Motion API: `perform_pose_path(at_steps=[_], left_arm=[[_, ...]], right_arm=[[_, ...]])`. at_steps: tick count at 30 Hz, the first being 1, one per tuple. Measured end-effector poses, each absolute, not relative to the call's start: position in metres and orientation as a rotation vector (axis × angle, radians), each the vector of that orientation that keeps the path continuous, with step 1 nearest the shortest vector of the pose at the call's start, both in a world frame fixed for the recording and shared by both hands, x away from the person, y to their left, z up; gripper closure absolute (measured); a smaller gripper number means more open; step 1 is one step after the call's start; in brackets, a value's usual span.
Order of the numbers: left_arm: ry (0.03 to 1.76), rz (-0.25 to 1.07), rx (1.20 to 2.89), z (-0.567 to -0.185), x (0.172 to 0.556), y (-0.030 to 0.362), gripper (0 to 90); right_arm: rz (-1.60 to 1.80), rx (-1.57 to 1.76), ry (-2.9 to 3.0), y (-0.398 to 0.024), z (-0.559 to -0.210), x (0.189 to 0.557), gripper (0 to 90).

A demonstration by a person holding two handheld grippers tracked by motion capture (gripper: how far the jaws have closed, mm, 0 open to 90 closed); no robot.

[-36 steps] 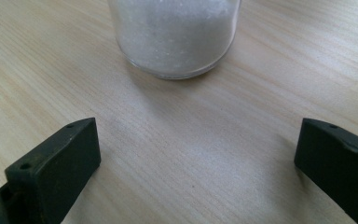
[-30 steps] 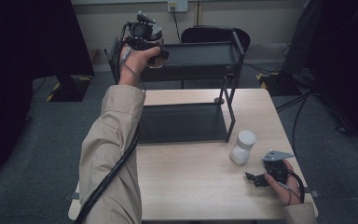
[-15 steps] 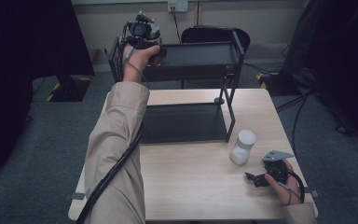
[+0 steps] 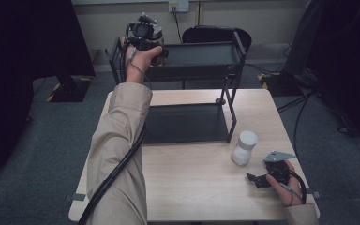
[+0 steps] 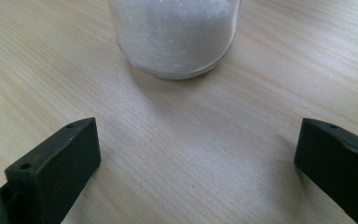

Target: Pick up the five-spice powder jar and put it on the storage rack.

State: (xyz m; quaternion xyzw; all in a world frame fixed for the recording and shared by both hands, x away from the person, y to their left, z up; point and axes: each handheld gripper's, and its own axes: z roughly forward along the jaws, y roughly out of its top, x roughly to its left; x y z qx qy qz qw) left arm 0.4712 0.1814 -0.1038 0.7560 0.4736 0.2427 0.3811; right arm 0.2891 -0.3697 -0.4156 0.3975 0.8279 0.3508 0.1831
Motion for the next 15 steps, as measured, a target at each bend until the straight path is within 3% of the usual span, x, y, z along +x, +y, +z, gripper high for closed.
perform_pose_path(at_steps=[4, 5, 6, 8, 15], left_arm=[[1.217, 0.619, 1.915, -0.105, 0.47, 0.182, 29.3], [1.228, 0.629, 1.914, -0.105, 0.47, 0.18, 22.1], [1.242, 0.637, 1.91, -0.105, 0.469, 0.179, 22.1], [1.263, 0.637, 1.877, -0.107, 0.465, 0.18, 13.4], [1.28, 0.646, 1.838, -0.11, 0.453, 0.186, 4.0]], right_arm=[[0.989, 1.122, 2.336, -0.37, -0.416, 0.289, 0.0], [0.989, 1.122, 2.336, -0.37, -0.416, 0.289, 0.0], [0.989, 1.122, 2.336, -0.37, -0.416, 0.289, 0.0], [0.99, 1.123, 2.335, -0.37, -0.416, 0.289, 0.0], [0.989, 1.122, 2.335, -0.37, -0.416, 0.289, 0.0]])
